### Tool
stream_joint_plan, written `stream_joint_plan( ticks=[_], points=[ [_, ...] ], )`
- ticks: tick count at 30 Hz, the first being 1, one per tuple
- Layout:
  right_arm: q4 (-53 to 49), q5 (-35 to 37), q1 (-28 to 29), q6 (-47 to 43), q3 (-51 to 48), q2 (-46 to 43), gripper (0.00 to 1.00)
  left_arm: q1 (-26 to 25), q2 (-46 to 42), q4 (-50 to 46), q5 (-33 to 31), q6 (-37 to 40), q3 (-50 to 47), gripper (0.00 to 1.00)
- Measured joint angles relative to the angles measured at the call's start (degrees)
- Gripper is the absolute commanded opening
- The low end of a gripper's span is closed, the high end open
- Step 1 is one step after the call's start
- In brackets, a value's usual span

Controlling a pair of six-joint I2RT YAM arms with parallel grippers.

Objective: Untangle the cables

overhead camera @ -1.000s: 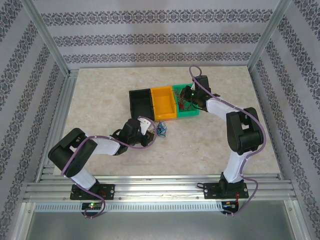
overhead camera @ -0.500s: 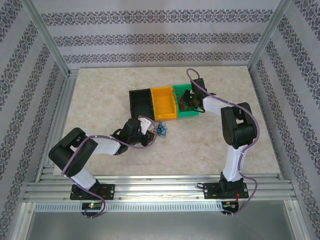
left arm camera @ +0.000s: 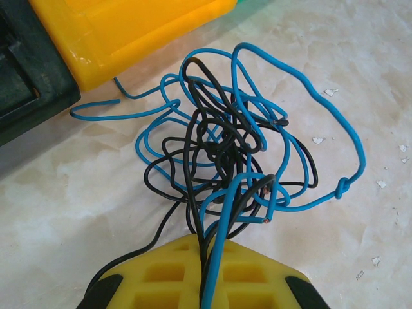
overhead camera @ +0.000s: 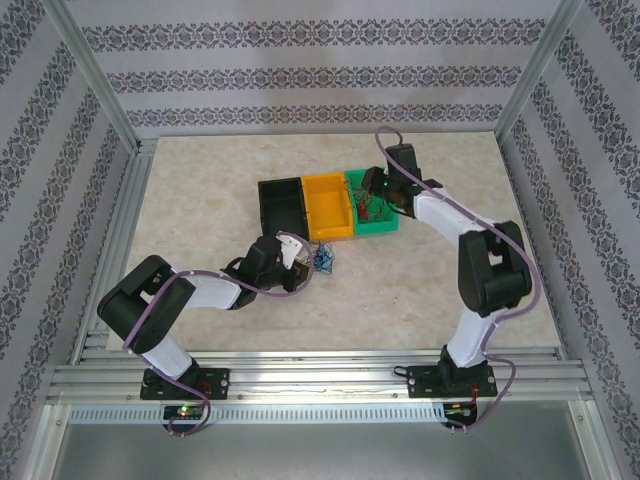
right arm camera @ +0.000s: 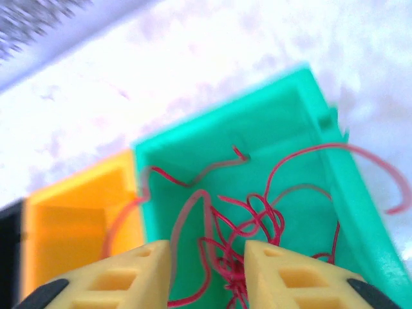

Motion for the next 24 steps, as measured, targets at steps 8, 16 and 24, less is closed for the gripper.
stream_joint_plan(
  ticks=[8,16,24],
  points=[
    [2.2,3.8,0.0,-1.7,-4.3,-10.6,0.42,0.0,0.0,0.0,0.0,0.0,0.0,0.0],
    [1.7,2.1,1.0,-3.9,-10.1,-13.9,0.42,0.0,-0.1,0.0,1.1,0.2,0.0,0.0],
    [1.7,-10.9,11.0,-8.3,-18.7,-16.7,0.39,0.0,-0.3,-1.5,3.0,0.7,0.5,0.0]
  ],
)
